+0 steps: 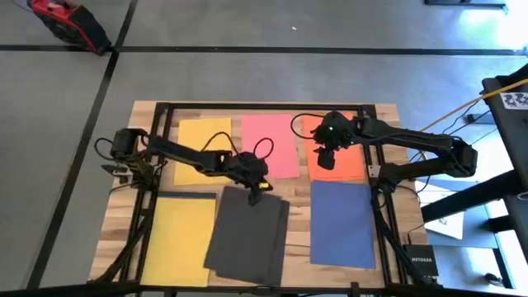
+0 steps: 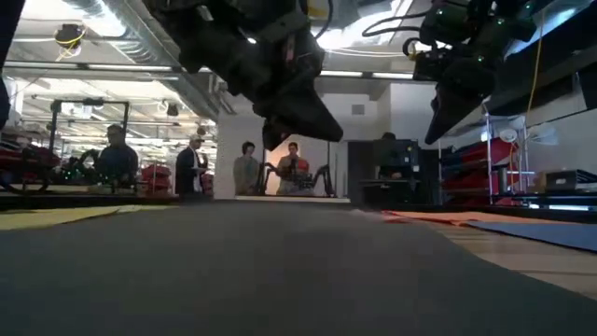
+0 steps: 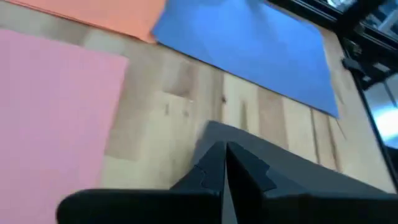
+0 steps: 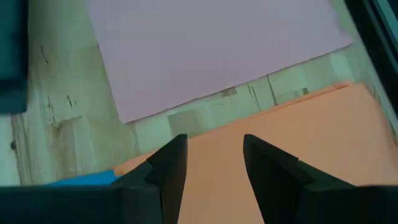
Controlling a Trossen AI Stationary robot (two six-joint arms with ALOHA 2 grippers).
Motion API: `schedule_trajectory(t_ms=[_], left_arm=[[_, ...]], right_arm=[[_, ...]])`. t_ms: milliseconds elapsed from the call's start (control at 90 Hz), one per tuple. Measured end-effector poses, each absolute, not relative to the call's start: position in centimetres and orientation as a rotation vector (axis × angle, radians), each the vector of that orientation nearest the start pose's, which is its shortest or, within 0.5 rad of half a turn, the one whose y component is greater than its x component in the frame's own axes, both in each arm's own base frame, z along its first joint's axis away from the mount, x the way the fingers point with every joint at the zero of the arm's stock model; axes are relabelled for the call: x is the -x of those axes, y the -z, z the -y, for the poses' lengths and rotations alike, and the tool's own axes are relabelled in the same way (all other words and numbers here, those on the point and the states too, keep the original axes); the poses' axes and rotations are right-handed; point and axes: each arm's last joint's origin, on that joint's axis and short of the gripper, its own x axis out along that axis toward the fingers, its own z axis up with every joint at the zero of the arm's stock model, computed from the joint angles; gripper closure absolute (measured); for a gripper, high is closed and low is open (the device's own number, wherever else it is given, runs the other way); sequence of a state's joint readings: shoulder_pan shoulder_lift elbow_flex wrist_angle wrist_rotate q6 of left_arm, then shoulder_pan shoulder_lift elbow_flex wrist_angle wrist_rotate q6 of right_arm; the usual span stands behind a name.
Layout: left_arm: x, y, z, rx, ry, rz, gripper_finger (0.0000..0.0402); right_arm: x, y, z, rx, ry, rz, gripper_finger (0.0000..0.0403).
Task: Organize paper
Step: Stack the black paper on the top of the black paper
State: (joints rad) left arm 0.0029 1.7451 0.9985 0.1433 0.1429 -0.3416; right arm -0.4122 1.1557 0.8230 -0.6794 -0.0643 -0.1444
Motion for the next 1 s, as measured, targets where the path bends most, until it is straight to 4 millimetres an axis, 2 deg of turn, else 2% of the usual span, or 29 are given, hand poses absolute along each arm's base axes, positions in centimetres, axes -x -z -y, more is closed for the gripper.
schedule_trajectory(t_ms=[144, 278, 400, 500, 689, 833, 1000], left_arm=[[-36.6, -18.7, -0.1, 0.365, 0.018, -0.606, 0.0401], [-36.5, -19.1, -0.1, 0.261, 0.060, -0.592, 0.0401], [-35.6, -20.2, 0.2, 0.221, 0.125, -0.629, 0.0401], [-34.1, -20.3, 0.7, 0.195, 0.139, -0.758, 0.0401], [-31.3, -19.4, 3.4, 0.154, 0.195, -1.044, 0.0401], [-29.7, -18.8, 6.2, 0.086, 0.226, -1.185, 0.0401], [-29.0, -18.8, 9.0, 0.097, 0.257, -1.200, 0.0401]], right_arm=[[-19.9, -24.0, 8.5, -0.109, 0.245, -1.006, 0.0256], [-19.8, -24.0, 8.5, -0.105, 0.243, -1.008, 0.0256], [-19.7, -23.8, 8.4, -0.093, 0.229, -1.035, 0.0263], [-19.4, -23.7, 8.3, -0.085, 0.213, -1.069, 0.0294], [-19.2, -23.5, 8.0, -0.081, 0.194, -1.106, 0.0391], [-19.7, -23.5, 6.6, -0.040, 0.150, -1.109, 0.0394], [-20.7, -23.7, 3.9, -0.066, 0.094, -1.078, 0.0401]])
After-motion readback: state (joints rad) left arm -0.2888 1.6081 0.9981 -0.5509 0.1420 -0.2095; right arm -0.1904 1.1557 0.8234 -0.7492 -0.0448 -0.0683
